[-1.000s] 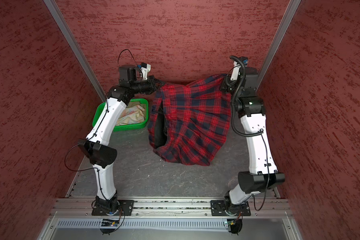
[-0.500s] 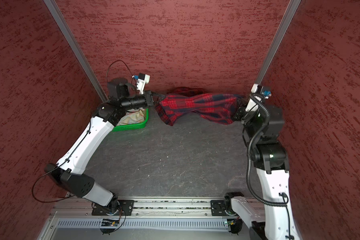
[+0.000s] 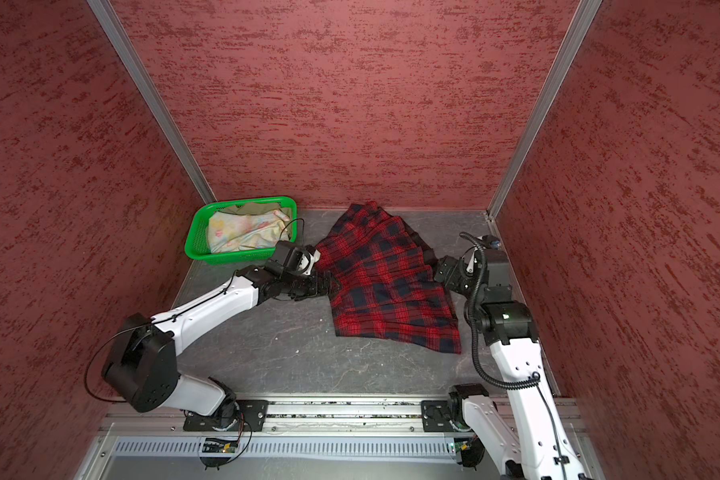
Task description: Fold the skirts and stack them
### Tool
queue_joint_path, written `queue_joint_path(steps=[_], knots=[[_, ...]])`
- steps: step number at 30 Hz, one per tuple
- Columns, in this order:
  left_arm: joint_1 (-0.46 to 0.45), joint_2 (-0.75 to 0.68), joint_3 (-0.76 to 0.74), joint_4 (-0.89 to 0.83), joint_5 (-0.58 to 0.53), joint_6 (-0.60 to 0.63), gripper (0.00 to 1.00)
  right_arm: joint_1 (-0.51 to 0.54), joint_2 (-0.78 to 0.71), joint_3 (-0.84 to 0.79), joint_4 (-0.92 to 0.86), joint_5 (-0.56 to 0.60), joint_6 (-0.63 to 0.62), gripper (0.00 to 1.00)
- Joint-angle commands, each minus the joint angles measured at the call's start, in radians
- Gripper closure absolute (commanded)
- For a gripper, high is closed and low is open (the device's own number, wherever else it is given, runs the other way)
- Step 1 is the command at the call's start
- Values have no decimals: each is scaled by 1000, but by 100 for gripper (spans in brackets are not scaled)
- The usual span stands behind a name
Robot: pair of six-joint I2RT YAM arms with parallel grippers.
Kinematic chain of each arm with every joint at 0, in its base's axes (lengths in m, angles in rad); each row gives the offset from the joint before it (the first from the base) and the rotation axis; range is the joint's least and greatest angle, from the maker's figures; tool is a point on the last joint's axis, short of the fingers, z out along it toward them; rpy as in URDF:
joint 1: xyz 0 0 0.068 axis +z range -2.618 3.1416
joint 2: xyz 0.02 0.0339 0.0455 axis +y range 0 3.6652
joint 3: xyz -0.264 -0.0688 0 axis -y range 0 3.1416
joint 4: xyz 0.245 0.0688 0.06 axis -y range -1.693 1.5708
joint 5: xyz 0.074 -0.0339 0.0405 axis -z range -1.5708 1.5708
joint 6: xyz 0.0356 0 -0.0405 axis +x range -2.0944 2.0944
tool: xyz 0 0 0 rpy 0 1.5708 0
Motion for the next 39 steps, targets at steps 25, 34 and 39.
queue_joint_path(steps=[25,34,39], knots=[[-310,46,-293,153,-91,-408,15,-3,173,-231,165,-152,6,4],[-353,172,-300,326,-186,-623,31,-3,61,-304,205,-126,83,5],[-384,230,-333,398,-279,-741,79,1,14,-337,209,-129,93,5]])
